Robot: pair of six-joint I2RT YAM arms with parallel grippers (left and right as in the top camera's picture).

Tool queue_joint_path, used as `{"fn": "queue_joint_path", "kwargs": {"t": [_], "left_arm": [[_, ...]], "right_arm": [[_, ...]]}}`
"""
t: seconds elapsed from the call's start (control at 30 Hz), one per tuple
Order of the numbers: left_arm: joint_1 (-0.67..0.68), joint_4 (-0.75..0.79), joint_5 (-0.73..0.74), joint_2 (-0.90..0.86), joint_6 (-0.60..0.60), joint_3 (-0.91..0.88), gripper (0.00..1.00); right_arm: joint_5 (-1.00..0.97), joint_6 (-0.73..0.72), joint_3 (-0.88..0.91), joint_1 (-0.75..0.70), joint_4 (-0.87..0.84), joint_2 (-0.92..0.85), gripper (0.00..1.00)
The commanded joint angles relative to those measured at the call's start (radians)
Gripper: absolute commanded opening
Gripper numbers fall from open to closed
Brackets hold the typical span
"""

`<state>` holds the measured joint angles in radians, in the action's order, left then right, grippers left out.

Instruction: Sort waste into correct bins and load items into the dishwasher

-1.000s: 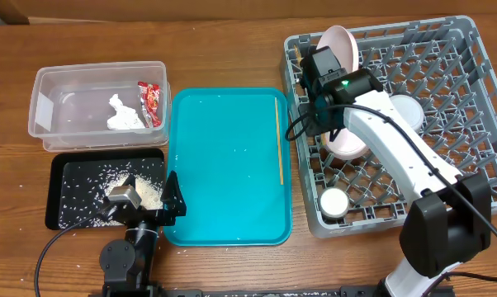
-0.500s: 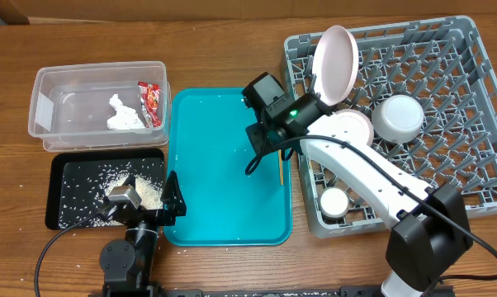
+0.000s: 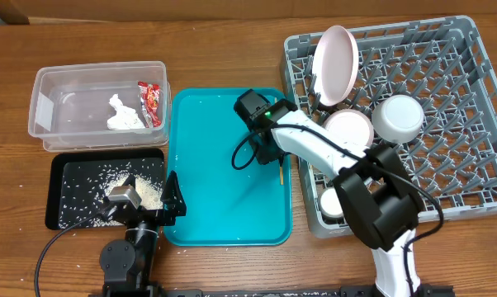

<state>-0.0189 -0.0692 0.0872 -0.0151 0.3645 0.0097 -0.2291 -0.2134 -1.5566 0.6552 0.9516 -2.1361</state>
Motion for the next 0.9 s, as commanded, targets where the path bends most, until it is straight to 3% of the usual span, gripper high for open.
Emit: {"fn": "queue_joint_path", "kwargs": {"t": [0.0, 0.13, 0.17, 0.2, 0.47, 0.63, 0.87], "left_arm": [[0.006, 0.000, 0.007, 0.010, 0.002, -0.005, 1.00], [0.006, 0.000, 0.008, 0.010, 0.002, -0.005, 1.00], [0.006, 0.000, 0.008, 0.010, 0.002, -0.005, 1.00], [0.006, 0.000, 0.008, 0.010, 0.002, -0.005, 1.00], [0.006, 0.000, 0.007, 0.010, 0.002, -0.005, 1.00], [0.006, 0.000, 0.007, 0.010, 0.002, -0.005, 1.00], [0.006, 0.000, 0.007, 0.010, 0.002, -0.005, 1.00]], "right_arm": [[-0.042, -0.022, -0.014, 0.002, -0.012, -0.028, 0.40], [0.104, -0.020, -0.014, 0.002, -0.003, -0.044, 0.20], [0.165, -0.020, -0.014, 0.002, 0.003, -0.044, 0.07], [0.201, -0.020, -0.016, 0.002, 0.005, -0.042, 0.04], [0.232, -0.016, -0.155, -0.003, 0.049, 0.124, 0.04], [0.075, -0.011, -0.206, -0.092, 0.039, 0.305, 0.04], [0.072, 0.144, -0.156, -0.229, 0.098, 0.293, 0.04]]}}
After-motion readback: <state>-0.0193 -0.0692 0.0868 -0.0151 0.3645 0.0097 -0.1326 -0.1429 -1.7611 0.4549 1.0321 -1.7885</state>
